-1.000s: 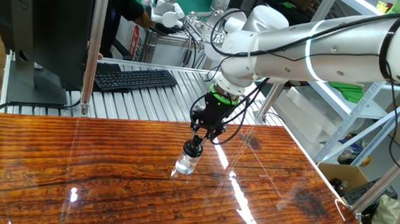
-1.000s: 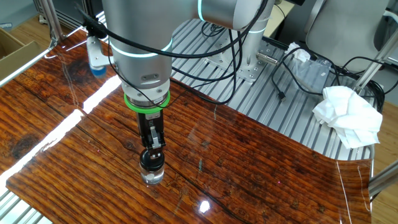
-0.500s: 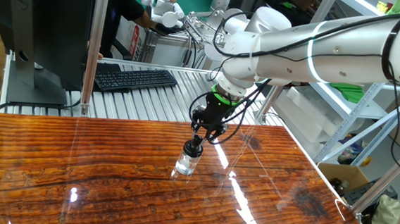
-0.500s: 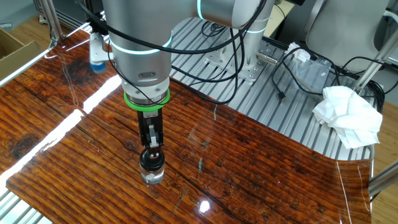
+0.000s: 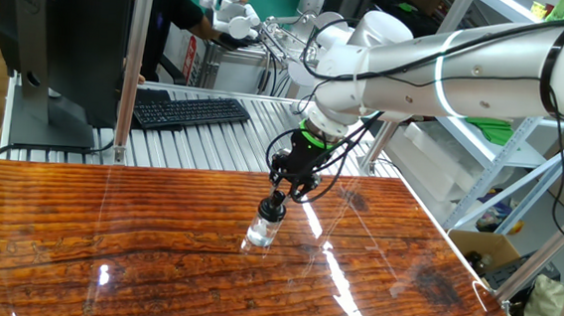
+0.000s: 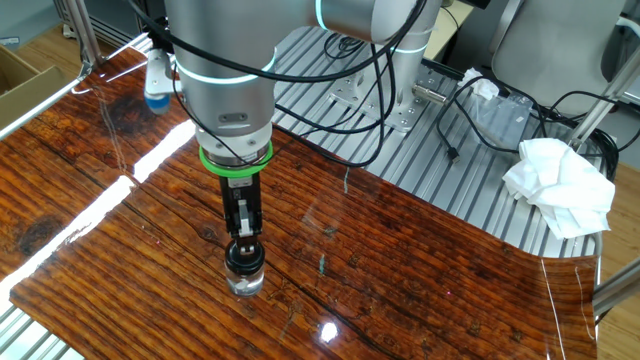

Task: Screw the lid onto the jar

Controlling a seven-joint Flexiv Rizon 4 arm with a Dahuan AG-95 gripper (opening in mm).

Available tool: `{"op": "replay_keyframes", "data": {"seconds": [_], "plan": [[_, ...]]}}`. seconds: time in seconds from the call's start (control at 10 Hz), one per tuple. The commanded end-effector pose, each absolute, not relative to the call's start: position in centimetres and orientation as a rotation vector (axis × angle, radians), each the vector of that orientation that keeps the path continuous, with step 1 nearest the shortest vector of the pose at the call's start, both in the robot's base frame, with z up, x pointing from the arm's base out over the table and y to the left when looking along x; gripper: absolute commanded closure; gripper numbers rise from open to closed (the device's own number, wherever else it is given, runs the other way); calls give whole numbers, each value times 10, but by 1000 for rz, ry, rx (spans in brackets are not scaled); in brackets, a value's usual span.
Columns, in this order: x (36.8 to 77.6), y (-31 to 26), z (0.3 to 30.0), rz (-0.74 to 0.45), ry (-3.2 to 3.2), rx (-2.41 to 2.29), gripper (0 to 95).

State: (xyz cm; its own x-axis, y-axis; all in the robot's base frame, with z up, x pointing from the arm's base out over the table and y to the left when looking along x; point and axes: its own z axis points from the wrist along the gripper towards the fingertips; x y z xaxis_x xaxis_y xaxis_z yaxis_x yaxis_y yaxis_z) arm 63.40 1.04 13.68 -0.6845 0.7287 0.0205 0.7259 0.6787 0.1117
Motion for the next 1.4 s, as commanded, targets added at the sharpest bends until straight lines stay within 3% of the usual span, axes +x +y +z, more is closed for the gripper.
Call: {"op": "replay_keyframes", "data": {"seconds": [0.1, 0.4, 0.7, 1.4], "plan": [[634, 11, 135, 148, 2939, 1078, 950], [633, 17, 143, 120, 3049, 679, 950], [633, 20, 131, 36, 3069, 382, 950], [631, 28, 138, 9, 3085, 298, 950]]}}
